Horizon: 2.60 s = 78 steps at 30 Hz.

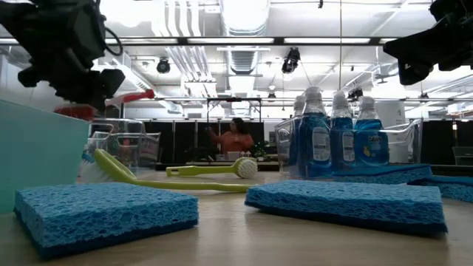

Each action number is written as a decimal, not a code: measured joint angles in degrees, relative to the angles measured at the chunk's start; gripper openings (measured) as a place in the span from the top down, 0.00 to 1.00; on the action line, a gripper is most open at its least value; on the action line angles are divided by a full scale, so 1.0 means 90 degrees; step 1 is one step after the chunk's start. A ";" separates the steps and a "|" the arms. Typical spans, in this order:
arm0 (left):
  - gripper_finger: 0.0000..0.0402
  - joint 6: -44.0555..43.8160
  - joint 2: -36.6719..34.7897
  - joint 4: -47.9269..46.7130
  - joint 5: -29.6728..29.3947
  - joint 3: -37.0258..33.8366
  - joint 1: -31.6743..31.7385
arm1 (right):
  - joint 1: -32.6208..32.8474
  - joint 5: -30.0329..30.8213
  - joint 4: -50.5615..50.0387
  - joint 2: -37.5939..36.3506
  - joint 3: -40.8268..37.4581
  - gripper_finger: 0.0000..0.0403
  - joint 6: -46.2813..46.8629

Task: Pick & Place Kitchen Sink Supplies
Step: Put the orange dish brush into the left transparent bin, then put the light green dish brush into the left transparent bin

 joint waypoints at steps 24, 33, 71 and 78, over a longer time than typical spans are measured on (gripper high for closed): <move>0.83 0.0177 0.0005 0.0706 0.0257 -0.0501 0.0010 | 0.0001 0.0000 0.0000 0.0000 0.0000 0.98 0.0004; 0.82 0.0564 0.0007 0.0771 0.0305 -0.0501 0.0014 | 0.0000 0.0001 0.0000 0.0000 0.0000 0.98 0.0000; 0.72 0.2296 0.0000 0.1366 0.1578 -0.0501 0.1362 | 0.0001 0.0000 0.0000 -0.0002 0.0000 0.98 0.0000; 0.57 0.2583 0.0000 0.1365 0.1565 -0.0405 0.1362 | 0.0000 0.0002 0.0000 -0.0002 0.0000 0.98 0.0009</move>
